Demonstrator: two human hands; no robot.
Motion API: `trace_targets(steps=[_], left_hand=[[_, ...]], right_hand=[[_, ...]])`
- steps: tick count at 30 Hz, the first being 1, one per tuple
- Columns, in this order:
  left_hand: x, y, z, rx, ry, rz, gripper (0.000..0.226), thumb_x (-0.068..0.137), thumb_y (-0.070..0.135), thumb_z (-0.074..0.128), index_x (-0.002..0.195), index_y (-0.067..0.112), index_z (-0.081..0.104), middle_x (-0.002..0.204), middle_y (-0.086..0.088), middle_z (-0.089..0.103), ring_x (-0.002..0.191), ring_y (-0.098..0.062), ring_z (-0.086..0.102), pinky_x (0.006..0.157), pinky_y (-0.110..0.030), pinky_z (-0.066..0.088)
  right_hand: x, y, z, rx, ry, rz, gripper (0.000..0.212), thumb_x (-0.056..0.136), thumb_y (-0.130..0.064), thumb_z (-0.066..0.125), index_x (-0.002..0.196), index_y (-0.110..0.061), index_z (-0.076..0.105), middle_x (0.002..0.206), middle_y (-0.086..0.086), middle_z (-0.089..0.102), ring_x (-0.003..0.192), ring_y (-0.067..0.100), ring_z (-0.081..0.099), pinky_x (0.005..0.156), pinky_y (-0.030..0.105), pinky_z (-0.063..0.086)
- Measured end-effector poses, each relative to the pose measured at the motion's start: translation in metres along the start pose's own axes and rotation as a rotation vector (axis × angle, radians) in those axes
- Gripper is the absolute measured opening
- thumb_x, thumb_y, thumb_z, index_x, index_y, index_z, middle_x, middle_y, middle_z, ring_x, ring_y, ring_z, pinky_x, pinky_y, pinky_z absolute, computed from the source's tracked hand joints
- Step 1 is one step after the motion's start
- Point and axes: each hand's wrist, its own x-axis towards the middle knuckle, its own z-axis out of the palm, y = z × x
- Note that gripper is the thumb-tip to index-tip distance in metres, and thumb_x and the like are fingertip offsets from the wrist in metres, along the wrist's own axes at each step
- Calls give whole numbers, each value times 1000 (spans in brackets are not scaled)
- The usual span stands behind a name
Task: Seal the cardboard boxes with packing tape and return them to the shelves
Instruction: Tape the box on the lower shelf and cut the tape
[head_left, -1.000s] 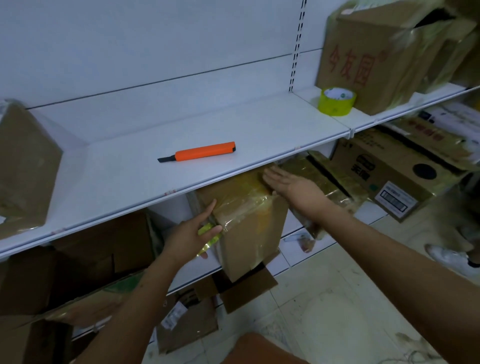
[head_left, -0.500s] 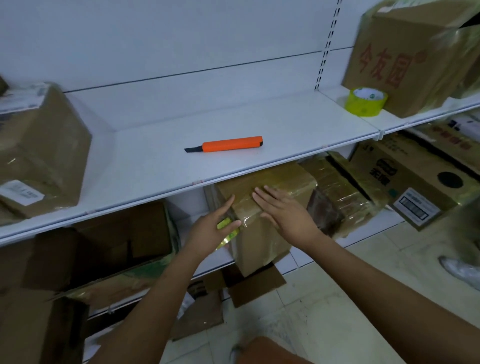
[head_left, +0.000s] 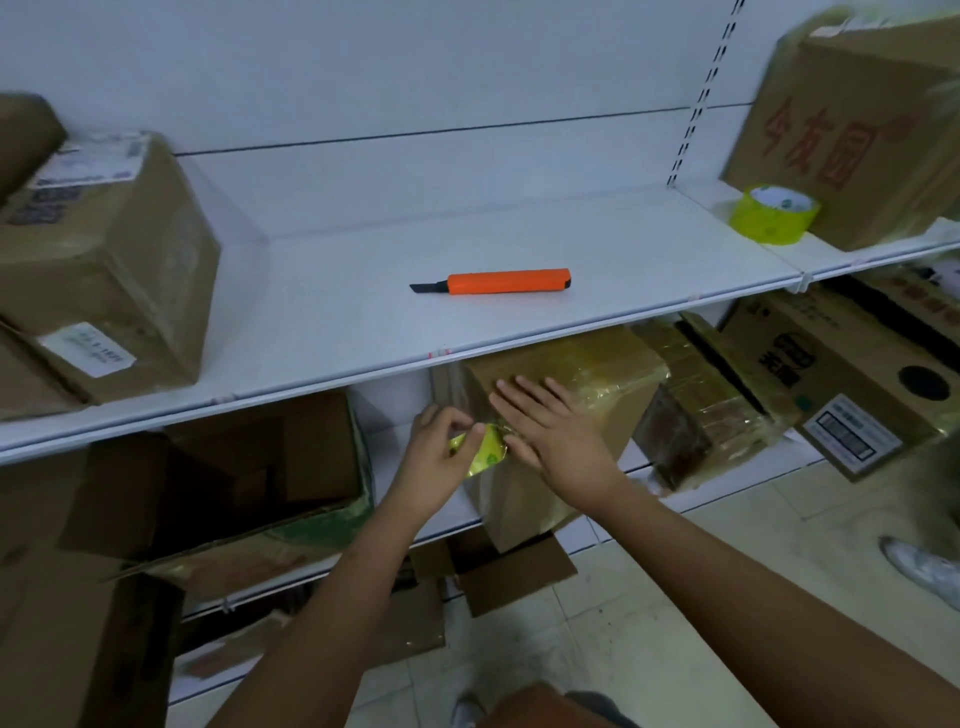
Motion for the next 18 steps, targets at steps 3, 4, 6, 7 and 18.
trace_targets(steps=[3, 4, 6, 7, 18], left_hand=[[-1, 0, -2, -58, -79, -17, 8, 93, 29, 66, 97, 27, 59, 99, 7, 53, 93, 2, 54, 83, -19, 42], [-1, 0, -1, -96, -100, -37, 11, 93, 25, 68, 101, 27, 60, 101, 5, 55, 92, 5, 54, 82, -16, 42], [0, 5, 3, -161, -126, -87, 20, 93, 25, 69, 110, 28, 59, 103, 5, 57, 93, 6, 55, 80, -10, 42], [0, 10, 5, -176, -143, -106, 24, 93, 27, 68, 115, 28, 57, 104, 6, 58, 96, 5, 55, 80, -8, 42], [-4, 57, 39, -121, -407, -180, 55, 96, 35, 63, 144, 20, 42, 130, 6, 55, 117, -8, 54, 98, -23, 44]], right_hand=[[6, -3, -10, 91, 91, -2, 45, 92, -30, 47, 127, -13, 68, 135, 6, 63, 122, 27, 61, 96, 46, 53], [11, -3, -23, 119, 177, -7, 41, 91, -27, 49, 121, -12, 71, 128, 7, 68, 112, 28, 67, 89, 43, 57], [33, 4, -49, 112, 395, 17, 32, 91, -19, 54, 115, -9, 73, 112, 8, 73, 98, 26, 68, 87, 36, 54], [50, 11, -62, 92, 467, 52, 30, 92, -16, 55, 116, -9, 72, 108, 8, 73, 97, 25, 65, 88, 36, 51], [112, 43, -83, -192, 138, 227, 36, 96, -36, 44, 97, -6, 63, 89, 12, 61, 75, 33, 60, 69, 38, 41]])
